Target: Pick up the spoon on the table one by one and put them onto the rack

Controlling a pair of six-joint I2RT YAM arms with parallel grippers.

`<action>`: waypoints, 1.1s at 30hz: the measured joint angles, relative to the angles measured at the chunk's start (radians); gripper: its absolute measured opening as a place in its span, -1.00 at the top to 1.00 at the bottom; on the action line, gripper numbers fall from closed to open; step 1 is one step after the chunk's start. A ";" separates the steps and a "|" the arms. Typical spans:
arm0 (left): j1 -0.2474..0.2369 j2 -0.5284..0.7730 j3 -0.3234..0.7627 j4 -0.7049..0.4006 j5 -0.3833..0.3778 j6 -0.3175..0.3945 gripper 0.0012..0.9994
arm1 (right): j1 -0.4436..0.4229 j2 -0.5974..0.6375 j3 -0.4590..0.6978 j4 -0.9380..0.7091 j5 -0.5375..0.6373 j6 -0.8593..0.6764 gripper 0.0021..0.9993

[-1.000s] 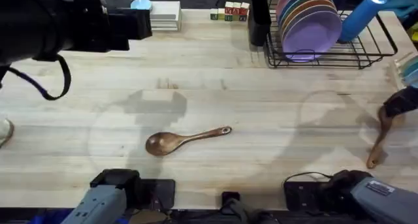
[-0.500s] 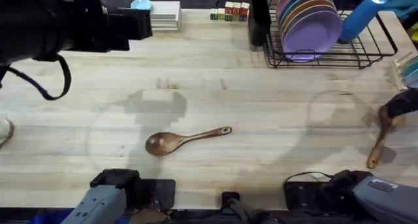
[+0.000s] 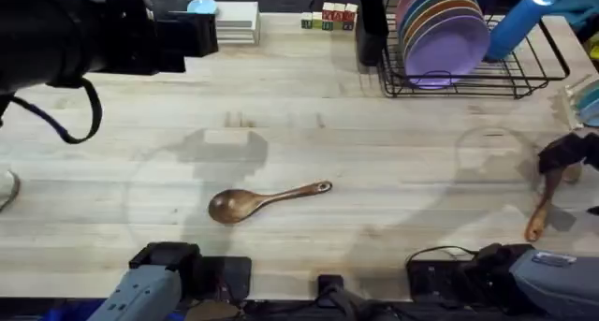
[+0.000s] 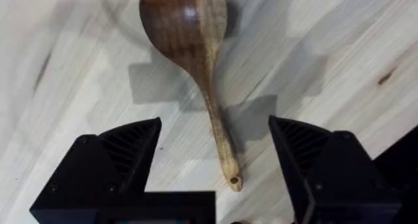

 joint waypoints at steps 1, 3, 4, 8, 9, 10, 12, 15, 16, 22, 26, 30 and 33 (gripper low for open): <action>0.000 0.000 0.000 0.000 0.000 0.000 -0.99 | 0.000 0.012 -0.005 0.004 0.000 0.000 -0.99; 0.000 0.000 0.000 0.000 0.000 0.000 -0.99 | 0.000 0.030 -0.017 0.021 0.000 0.000 -0.99; 0.000 0.000 0.000 0.000 0.000 0.000 -0.99 | 0.000 0.037 -0.026 0.034 0.000 0.000 -0.99; 0.000 0.000 0.000 0.000 0.000 0.000 -0.99 | 0.000 0.076 -0.058 0.071 0.005 -0.008 -0.99; 0.000 0.000 0.000 0.000 0.000 0.000 -0.99 | 0.000 0.081 -0.059 0.075 0.005 -0.011 -0.99; 0.000 0.000 0.000 0.000 0.000 0.000 -0.99 | 0.000 0.086 -0.060 0.078 0.005 -0.015 -0.99; 0.000 0.000 0.000 0.000 0.000 0.000 -0.99 | 0.000 0.089 -0.060 0.082 0.004 -0.022 -0.99; 0.000 0.000 0.000 0.000 0.000 0.000 -0.99 | 0.000 0.091 -0.060 0.089 0.004 -0.035 -0.99; 0.000 0.000 0.000 0.000 0.000 0.000 -0.99 | 0.000 0.094 -0.060 0.091 0.003 -0.038 -0.99; 0.000 0.000 0.000 0.000 0.000 0.000 -0.99 | 0.000 0.109 -0.052 0.090 -0.005 -0.049 -0.99; 0.000 0.000 0.000 0.000 0.000 0.000 -0.99 | 0.000 0.111 -0.051 0.088 -0.015 -0.057 -0.73; 0.000 0.000 0.000 0.000 0.000 0.000 -0.99 | 0.000 0.111 -0.050 0.090 -0.019 -0.056 -0.34; 0.000 0.000 0.000 0.000 0.000 0.000 -0.99 | 0.000 0.111 -0.050 0.093 -0.017 -0.060 -0.04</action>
